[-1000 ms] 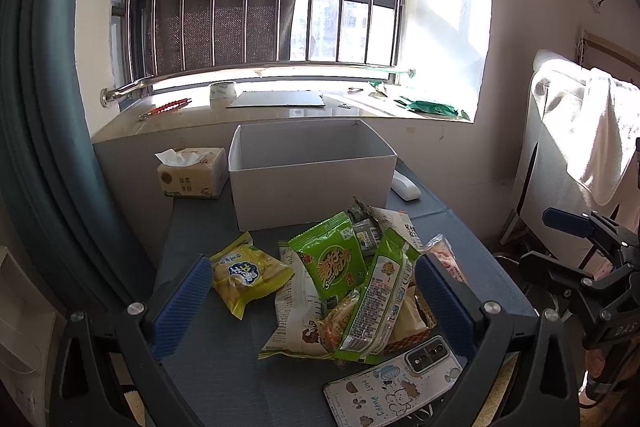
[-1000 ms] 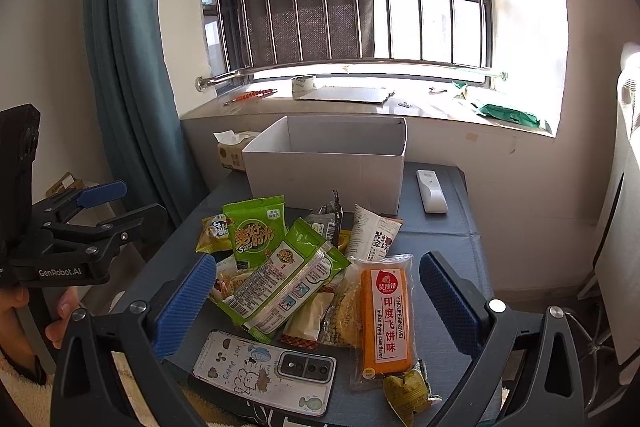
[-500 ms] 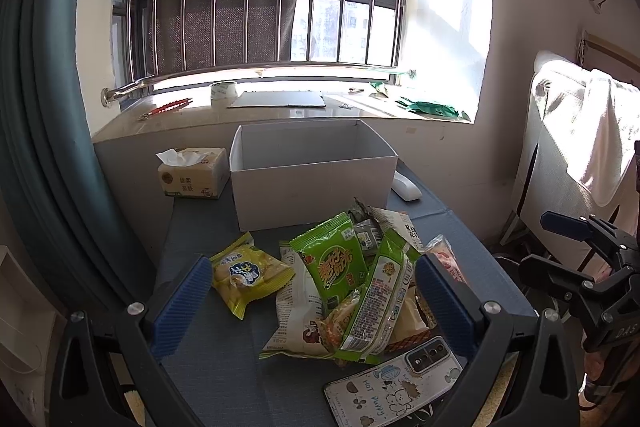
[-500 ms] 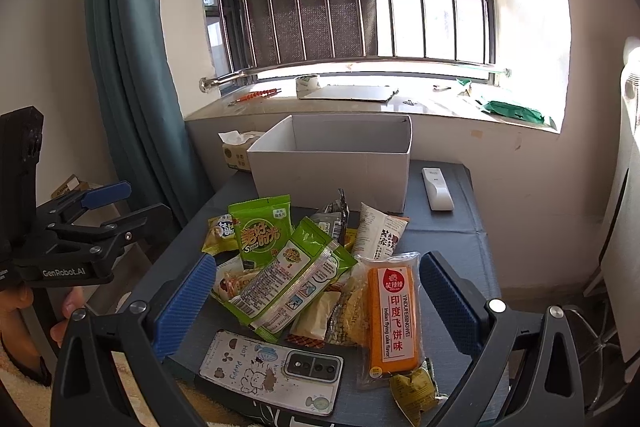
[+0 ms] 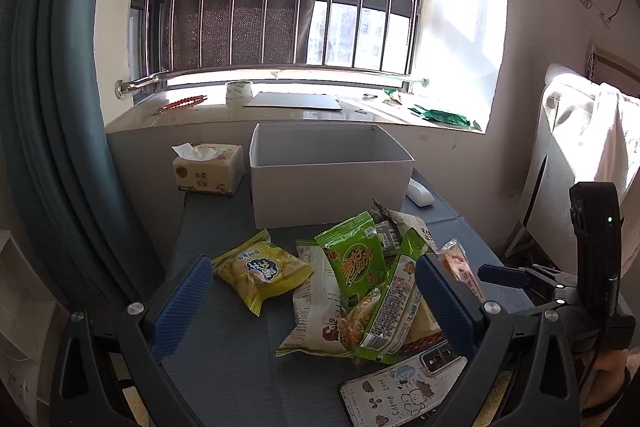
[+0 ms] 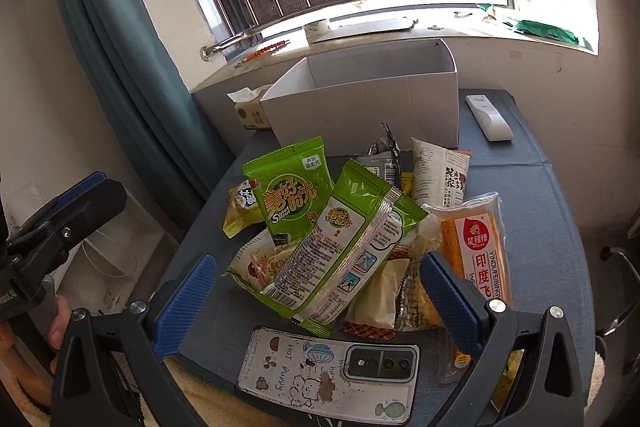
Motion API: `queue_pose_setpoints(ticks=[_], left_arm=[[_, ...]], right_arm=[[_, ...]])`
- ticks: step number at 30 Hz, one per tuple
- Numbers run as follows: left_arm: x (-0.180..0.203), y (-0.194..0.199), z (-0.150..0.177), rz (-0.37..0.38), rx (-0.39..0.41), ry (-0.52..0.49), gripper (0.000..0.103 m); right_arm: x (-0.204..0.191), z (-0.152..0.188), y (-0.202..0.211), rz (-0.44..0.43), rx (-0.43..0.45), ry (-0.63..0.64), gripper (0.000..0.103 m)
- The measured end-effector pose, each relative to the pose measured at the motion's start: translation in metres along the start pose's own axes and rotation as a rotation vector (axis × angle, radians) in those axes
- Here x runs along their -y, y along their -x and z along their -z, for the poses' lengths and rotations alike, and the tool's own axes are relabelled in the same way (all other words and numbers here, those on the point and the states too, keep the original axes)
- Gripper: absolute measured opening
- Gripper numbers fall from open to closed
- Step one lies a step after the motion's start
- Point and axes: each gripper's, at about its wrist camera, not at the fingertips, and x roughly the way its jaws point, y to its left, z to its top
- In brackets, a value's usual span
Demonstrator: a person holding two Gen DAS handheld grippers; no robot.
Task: Organize snacks
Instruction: 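Grasp the green seaweed snack bag with the right gripper and lift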
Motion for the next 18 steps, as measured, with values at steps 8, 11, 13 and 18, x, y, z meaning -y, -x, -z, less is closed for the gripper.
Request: queue_pose_setpoints(ticks=[8, 11, 13, 18], left_arm=[[-0.037, -0.001, 0.019, 0.038, 0.018, 0.136, 0.103], [-0.046, -0.002, 0.027, 0.044, 0.032, 0.165, 0.103], [-0.048, -0.002, 0.030, 0.046, 0.029, 0.168, 0.103], [-0.052, -0.010, 0.034, 0.057, -0.025, 0.158, 0.103]], right_arm=[[0.011, 0.000, -0.063, 0.022, -0.081, -0.109, 0.103], [0.017, 0.002, -0.080, -0.010, -0.108, -0.160, 0.103], [0.024, 0.004, -0.087, -0.027, -0.106, -0.213, 0.097], [0.032, 0.003, -0.075, -0.064, -0.065, -0.254, 0.071]])
